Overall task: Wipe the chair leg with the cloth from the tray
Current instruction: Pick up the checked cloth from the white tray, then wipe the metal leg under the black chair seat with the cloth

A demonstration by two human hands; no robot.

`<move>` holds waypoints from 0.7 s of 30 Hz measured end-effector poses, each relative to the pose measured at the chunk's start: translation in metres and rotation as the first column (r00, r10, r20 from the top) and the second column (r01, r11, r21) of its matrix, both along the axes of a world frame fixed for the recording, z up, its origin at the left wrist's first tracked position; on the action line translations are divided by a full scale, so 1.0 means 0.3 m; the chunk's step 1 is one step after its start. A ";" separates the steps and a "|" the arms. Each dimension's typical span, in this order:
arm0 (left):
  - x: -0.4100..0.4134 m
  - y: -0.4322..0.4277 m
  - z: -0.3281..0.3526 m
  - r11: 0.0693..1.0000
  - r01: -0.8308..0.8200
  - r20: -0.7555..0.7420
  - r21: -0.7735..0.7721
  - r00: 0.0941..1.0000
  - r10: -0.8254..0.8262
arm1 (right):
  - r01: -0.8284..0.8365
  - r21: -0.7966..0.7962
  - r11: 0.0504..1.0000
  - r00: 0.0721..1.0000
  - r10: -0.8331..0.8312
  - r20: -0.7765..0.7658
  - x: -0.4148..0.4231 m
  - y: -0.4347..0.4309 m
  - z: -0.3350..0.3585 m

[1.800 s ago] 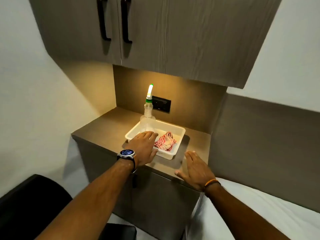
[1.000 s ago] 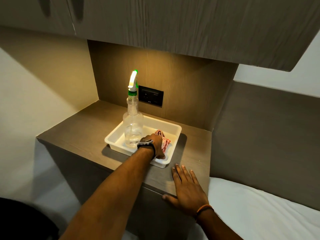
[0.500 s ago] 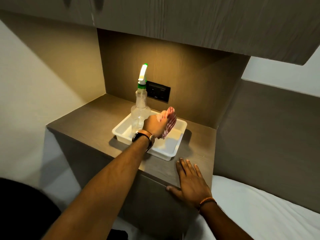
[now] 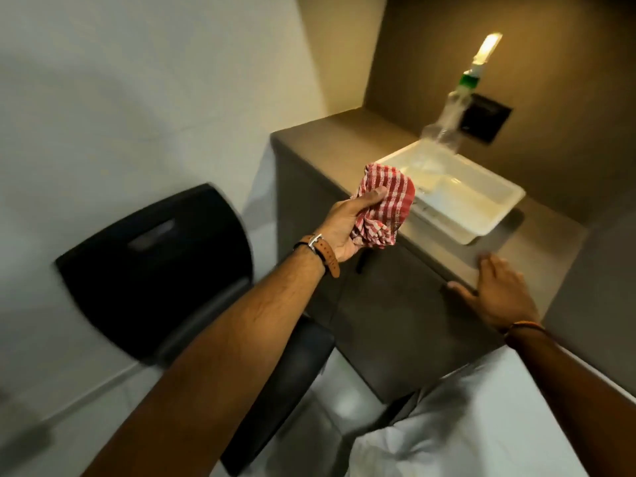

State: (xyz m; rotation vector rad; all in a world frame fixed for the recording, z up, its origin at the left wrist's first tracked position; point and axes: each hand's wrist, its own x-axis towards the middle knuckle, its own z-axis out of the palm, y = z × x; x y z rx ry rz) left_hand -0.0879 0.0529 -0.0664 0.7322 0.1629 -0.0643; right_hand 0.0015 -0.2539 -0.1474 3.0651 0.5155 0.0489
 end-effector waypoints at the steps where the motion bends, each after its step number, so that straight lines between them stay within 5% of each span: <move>1: -0.059 0.044 -0.031 0.997 -0.069 -0.040 0.045 0.997 0.071 | 0.000 0.017 1.000 1.000 0.000 0.010 -0.022 0.013 -0.003; 5: -0.318 0.221 -0.172 0.944 -0.301 -0.145 0.136 0.936 0.320 | -0.030 0.082 0.996 0.998 0.025 0.064 -0.180 0.123 -0.069; 10: -0.724 0.376 -0.443 0.805 -0.509 -0.153 0.305 0.808 0.569 | -0.408 0.143 0.902 0.909 0.416 -0.033 -0.432 0.426 -0.310; 16: -1.168 0.467 -0.947 0.644 -0.551 -0.213 0.530 0.649 0.730 | -0.816 0.188 0.546 0.488 0.826 -0.282 -0.779 0.793 -0.696; 21: -1.453 0.434 -1.341 0.606 -0.417 -0.364 0.677 0.526 0.769 | -0.948 0.158 0.277 0.185 0.881 -0.436 -0.943 0.995 -0.962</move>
